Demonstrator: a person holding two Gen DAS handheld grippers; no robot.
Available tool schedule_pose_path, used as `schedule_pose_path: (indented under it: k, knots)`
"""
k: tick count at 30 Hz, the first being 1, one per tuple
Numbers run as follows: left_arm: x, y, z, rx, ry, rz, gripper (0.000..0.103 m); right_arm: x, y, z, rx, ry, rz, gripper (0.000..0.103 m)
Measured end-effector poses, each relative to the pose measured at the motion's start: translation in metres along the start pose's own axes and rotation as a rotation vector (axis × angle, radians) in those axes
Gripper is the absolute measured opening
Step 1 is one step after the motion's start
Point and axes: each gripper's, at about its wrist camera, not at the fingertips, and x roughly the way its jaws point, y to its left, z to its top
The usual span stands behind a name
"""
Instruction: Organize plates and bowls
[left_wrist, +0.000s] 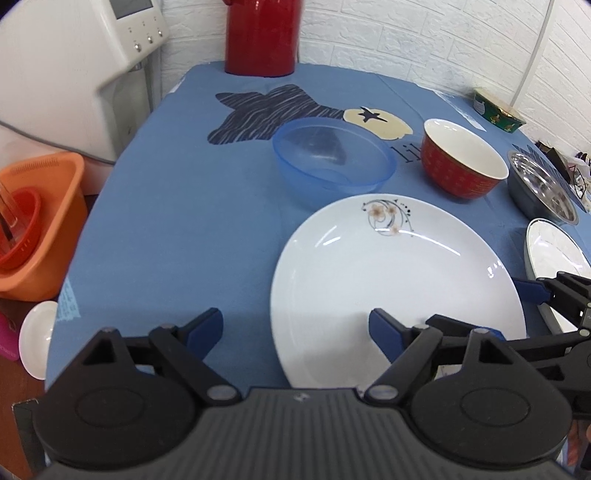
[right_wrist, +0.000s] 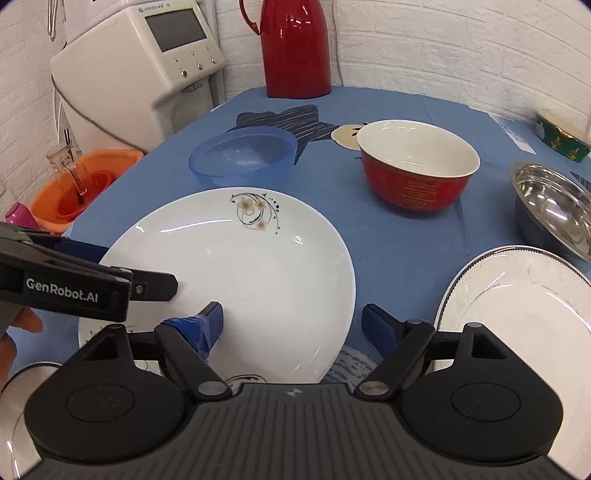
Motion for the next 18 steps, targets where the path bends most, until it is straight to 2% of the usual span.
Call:
schedule_pose_path:
  k: [4, 8, 10, 12, 14, 18]
  knots:
    - [0.000, -0.001, -0.003, 0.014, -0.017, 0.013, 0.082, 0.000, 0.002, -0.006, -0.002, -0.043, -0.013, 0.071]
    - [-0.002, -0.003, -0.006, 0.013, -0.029, 0.015, 0.080, -0.003, 0.007, -0.007, -0.010, -0.021, 0.012, 0.073]
    - [-0.005, -0.005, -0.008, 0.022, -0.042, 0.015, 0.073, -0.006, 0.010, -0.013, -0.044, -0.036, 0.055, 0.072]
    - [-0.007, -0.008, -0.008, 0.034, -0.045, -0.007, 0.055, -0.007, 0.009, -0.016, -0.051, -0.061, 0.057, 0.069]
    - [-0.008, -0.011, -0.008, 0.041, -0.045, -0.012, 0.051, -0.007, 0.007, -0.017, -0.066, -0.077, 0.060, 0.067]
    - [-0.011, -0.011, -0.006, 0.014, -0.047, -0.012, 0.039, -0.006, 0.006, -0.010, -0.052, -0.050, 0.053, 0.063]
